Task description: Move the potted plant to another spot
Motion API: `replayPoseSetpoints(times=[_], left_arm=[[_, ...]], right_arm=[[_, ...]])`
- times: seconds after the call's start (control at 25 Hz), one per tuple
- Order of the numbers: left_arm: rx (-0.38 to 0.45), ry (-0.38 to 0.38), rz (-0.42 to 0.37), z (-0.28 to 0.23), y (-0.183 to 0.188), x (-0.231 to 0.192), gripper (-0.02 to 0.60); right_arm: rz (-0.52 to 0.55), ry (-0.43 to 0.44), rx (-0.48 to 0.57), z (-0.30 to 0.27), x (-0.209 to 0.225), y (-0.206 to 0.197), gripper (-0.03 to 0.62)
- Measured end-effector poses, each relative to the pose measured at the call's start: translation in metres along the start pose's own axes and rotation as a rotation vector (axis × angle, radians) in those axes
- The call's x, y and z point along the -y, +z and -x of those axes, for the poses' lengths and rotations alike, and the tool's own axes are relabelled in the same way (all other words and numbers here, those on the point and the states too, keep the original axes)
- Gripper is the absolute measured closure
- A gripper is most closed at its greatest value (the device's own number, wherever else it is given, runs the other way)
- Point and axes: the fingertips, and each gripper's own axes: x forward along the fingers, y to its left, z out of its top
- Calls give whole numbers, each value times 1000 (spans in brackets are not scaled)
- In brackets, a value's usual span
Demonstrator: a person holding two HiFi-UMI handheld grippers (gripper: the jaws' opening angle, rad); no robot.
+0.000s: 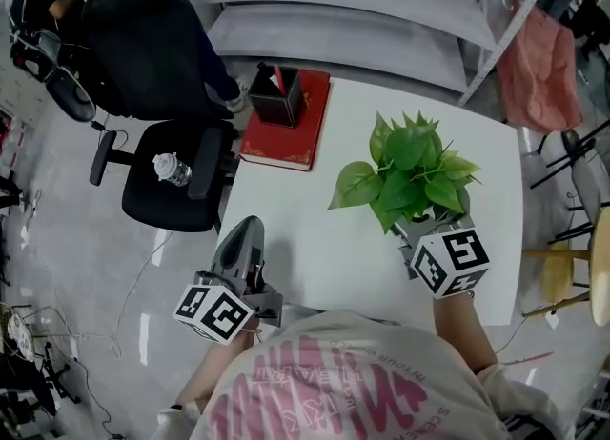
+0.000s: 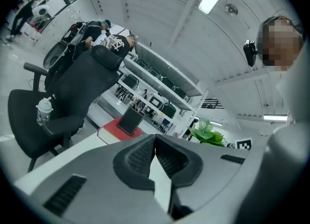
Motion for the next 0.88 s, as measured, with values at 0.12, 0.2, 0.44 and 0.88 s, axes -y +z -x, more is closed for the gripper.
replayPoseSetpoints(times=[0.12,0.2,0.44,0.88], left_arm=[[-21,-9,-19,-1,41,-49,557],[-29,-16,-26,0,65,-80,557],[-59,0,-26,2,107,-148,557],[-111,23,-29,16,144,-231,557]], right_arm=[[0,-18,-17,-43,-42,4,45],[7,-27,-30,-70,-69,6,45],[12,-45,-46,-124,-120,5,45],[-13,-59,-82,-186,-189,-19,43]])
